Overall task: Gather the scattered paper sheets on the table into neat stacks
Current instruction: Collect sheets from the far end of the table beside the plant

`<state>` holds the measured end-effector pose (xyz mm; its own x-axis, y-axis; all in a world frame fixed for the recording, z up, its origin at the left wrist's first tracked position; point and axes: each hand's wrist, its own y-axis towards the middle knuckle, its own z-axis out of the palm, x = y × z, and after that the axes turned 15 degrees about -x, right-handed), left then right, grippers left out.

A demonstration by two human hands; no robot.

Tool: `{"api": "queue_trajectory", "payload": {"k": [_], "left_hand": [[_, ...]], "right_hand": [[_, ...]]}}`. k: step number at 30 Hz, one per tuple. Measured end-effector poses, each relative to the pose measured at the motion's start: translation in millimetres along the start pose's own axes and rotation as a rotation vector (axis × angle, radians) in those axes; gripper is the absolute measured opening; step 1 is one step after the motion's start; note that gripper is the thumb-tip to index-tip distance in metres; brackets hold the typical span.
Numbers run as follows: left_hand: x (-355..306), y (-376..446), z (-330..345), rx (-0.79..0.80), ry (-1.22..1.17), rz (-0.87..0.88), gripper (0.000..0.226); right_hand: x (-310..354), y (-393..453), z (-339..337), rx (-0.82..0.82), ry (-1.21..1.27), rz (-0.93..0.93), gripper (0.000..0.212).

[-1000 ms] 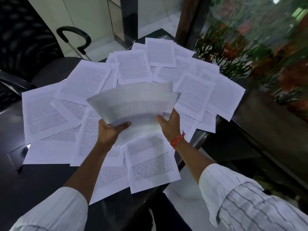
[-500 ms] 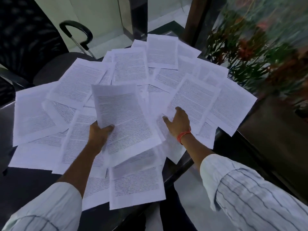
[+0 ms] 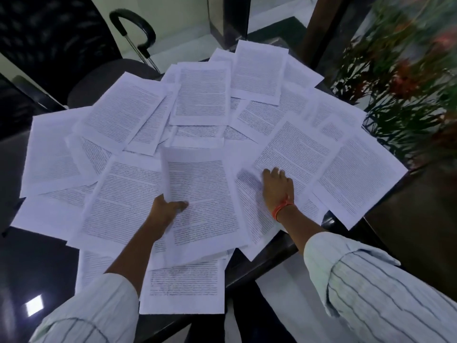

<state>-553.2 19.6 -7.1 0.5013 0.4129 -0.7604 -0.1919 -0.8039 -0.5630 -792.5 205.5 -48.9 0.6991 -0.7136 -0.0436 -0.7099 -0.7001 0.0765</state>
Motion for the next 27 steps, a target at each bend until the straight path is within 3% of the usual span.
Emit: {"api": "queue_trajectory", "payload": {"k": [3, 6, 8, 10, 13, 15, 17, 19, 22, 24, 27], "left_hand": [[2.4, -1.0, 2.0, 0.065, -0.037, -0.047, 0.032], [-0.7, -2.7, 9.1, 0.084, -0.122, -0.119, 0.008], [-1.4, 0.0, 13.6, 0.163, -0.239, -0.227, 0.039], [-5.0, 1.8, 12.9, 0.259, -0.368, -0.309, 0.056], [-1.7, 3.3, 15.3, 0.216, -0.265, -0.250, 0.031], [3.0, 7.7, 16.9, 0.096, -0.157, -0.121, 0.011], [2.8, 12.5, 17.4, 0.056, -0.159, -0.115, 0.021], [-1.7, 13.5, 16.3, 0.039, -0.201, -0.127, 0.036], [-3.8, 15.3, 19.1, 0.047, -0.225, -0.124, 0.040], [-6.0, 15.0, 24.1, 0.069, -0.217, -0.114, 0.029], [-6.6, 15.4, 35.9, 0.099, -0.162, -0.123, 0.016]], "right_hand": [[8.7, 0.3, -21.3, -0.187, 0.389, -0.013, 0.030], [47.0, -25.5, -43.1, -0.218, 0.683, -0.296, 0.029], [67.9, -45.3, -36.1, -0.142, 0.665, -0.501, 0.035], [77.3, -58.7, -19.5, -0.128, 0.626, -0.647, 0.041], [74.8, -59.7, -20.1, -0.020, 0.616, -0.720, 0.038], [62.1, -52.8, -28.6, 0.042, 0.596, -0.599, 0.057], [32.9, -33.1, -28.2, -0.049, 0.557, -0.268, 0.071], [-9.9, -7.5, -20.8, -0.124, 0.328, 0.124, 0.078], [-71.5, 14.3, -10.3, 0.108, 0.103, 0.569, 0.096], [-92.1, 13.8, -0.5, 0.204, 0.134, 0.696, 0.099], [-95.8, 4.1, 12.7, 0.213, 0.081, 0.666, 0.083]]}}
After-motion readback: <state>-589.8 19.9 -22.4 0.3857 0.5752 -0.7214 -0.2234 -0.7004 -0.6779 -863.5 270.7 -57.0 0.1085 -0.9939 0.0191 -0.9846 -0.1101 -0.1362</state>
